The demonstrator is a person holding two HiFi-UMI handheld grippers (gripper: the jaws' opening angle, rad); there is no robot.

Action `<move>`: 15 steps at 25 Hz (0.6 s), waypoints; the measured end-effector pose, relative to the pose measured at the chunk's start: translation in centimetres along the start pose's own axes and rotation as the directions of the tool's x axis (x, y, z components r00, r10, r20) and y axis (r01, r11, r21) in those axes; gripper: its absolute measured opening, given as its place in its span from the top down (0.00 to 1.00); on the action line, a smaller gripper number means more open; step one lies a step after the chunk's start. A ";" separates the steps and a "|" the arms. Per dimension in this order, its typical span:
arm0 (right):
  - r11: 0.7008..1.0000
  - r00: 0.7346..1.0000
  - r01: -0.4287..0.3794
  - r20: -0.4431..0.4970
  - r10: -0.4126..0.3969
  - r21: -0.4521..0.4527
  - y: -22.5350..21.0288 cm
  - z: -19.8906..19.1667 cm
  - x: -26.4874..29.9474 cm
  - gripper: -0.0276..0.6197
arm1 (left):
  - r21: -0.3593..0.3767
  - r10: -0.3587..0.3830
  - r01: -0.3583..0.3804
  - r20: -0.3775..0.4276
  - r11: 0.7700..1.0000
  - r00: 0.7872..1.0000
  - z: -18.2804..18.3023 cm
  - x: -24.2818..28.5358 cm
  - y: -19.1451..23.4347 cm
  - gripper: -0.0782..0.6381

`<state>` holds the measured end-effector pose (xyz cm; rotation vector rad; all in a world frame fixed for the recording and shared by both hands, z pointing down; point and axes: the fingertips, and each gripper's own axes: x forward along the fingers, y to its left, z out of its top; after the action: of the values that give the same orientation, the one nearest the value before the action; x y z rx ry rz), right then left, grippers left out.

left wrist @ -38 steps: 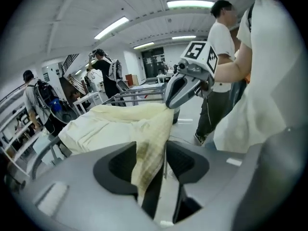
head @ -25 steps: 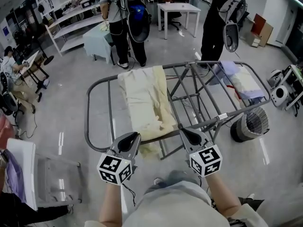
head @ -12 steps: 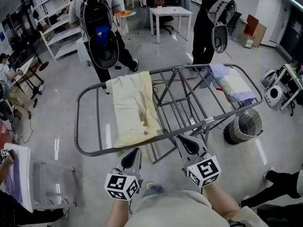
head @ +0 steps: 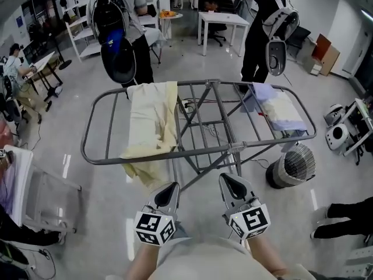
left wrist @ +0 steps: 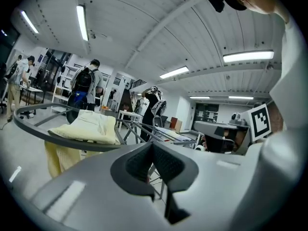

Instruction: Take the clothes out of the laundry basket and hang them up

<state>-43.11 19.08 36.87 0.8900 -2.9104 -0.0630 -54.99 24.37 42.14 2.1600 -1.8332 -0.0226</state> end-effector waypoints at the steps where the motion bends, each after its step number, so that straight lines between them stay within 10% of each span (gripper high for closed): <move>1: 1.000 1.000 0.000 0.004 0.000 -0.003 -0.2 -0.1 -1.0 0.95 | 0.009 0.002 -0.002 -0.001 1.000 1.000 -0.4 -0.2 -1.1 0.88; 15: 0.999 1.000 -0.031 0.003 0.031 0.013 -0.6 -3.3 -11.5 0.95 | 0.011 0.077 -0.077 0.004 0.997 0.997 -5.5 -4.3 -9.4 0.88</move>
<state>-32.88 24.96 39.22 0.8471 -2.9298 -0.0439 -45.57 30.98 44.35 2.0958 -1.9211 0.0008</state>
